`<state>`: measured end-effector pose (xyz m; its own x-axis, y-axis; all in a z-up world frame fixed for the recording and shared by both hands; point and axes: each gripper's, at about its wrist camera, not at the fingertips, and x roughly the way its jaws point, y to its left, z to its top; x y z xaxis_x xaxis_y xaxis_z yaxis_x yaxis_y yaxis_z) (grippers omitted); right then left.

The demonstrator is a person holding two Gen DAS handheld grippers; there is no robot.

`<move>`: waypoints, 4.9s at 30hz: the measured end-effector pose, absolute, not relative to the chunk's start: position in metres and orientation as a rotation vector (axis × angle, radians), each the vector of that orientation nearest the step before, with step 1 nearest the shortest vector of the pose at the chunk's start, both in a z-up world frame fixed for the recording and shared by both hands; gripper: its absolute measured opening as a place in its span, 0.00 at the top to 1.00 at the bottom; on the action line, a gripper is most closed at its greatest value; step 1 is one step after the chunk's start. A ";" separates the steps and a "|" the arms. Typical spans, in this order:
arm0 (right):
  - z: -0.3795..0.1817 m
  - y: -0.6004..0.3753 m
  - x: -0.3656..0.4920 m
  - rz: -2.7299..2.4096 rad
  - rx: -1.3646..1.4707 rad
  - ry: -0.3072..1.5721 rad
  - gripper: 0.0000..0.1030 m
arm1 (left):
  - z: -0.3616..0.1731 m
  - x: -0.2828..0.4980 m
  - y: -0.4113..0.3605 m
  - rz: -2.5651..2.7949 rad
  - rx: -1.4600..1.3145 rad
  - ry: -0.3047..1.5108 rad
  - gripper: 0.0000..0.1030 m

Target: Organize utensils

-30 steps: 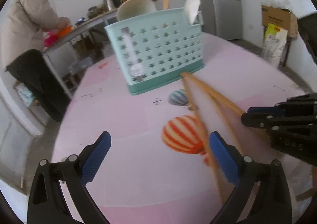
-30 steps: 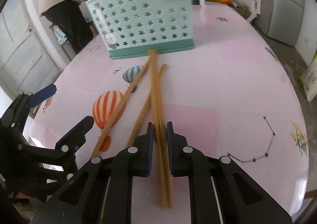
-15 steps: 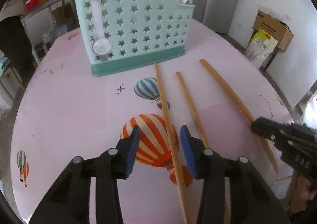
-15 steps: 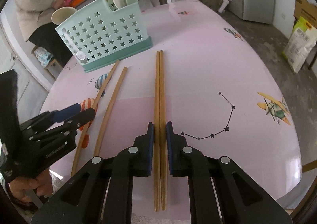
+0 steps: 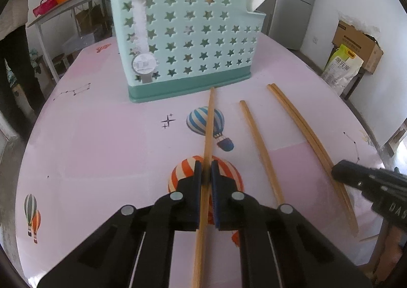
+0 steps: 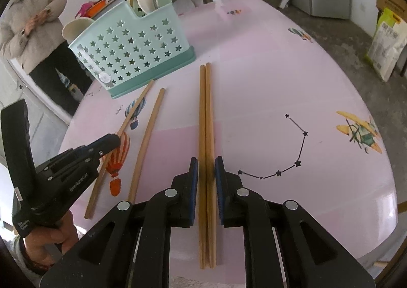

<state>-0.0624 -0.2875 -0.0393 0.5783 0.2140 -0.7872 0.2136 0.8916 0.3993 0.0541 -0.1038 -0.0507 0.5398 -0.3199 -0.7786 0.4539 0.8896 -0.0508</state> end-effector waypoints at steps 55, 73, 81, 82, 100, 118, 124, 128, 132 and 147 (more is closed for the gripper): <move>-0.036 -0.331 -0.037 0.054 0.617 0.858 0.69 | 0.012 0.117 -0.144 -0.601 0.247 0.903 0.94; -0.025 -0.329 -0.041 0.060 0.605 0.839 0.69 | 0.218 0.101 -0.059 -0.648 -0.091 0.365 0.95; -0.024 -0.329 -0.039 0.056 0.597 0.847 0.69 | 0.263 0.130 -0.050 -0.599 -0.146 0.243 0.95; -0.024 -0.328 -0.039 0.056 0.595 0.850 0.69 | 0.261 0.137 -0.049 -0.591 -0.152 0.252 0.95; -0.024 -0.323 -0.030 0.031 0.545 0.885 0.69 | 0.165 0.167 -0.067 -0.601 -0.197 0.411 0.85; -0.036 -0.317 0.018 0.100 0.460 0.980 0.78 | 0.120 0.071 -0.070 -0.800 -0.048 0.495 0.80; -0.048 -0.313 0.028 0.086 0.430 1.027 0.83 | 0.061 0.056 -0.088 -0.843 -0.033 0.659 0.80; -0.050 -0.311 0.030 0.080 0.410 1.034 0.86 | 0.026 0.054 -0.098 -0.833 -0.015 0.739 0.80; -0.051 -0.310 0.033 0.068 0.382 1.038 0.90 | -0.005 0.054 -0.107 -0.814 -0.002 0.807 0.80; -0.048 -0.287 0.036 0.017 0.256 1.030 0.95 | -0.047 0.059 -0.115 -0.753 0.001 0.884 0.80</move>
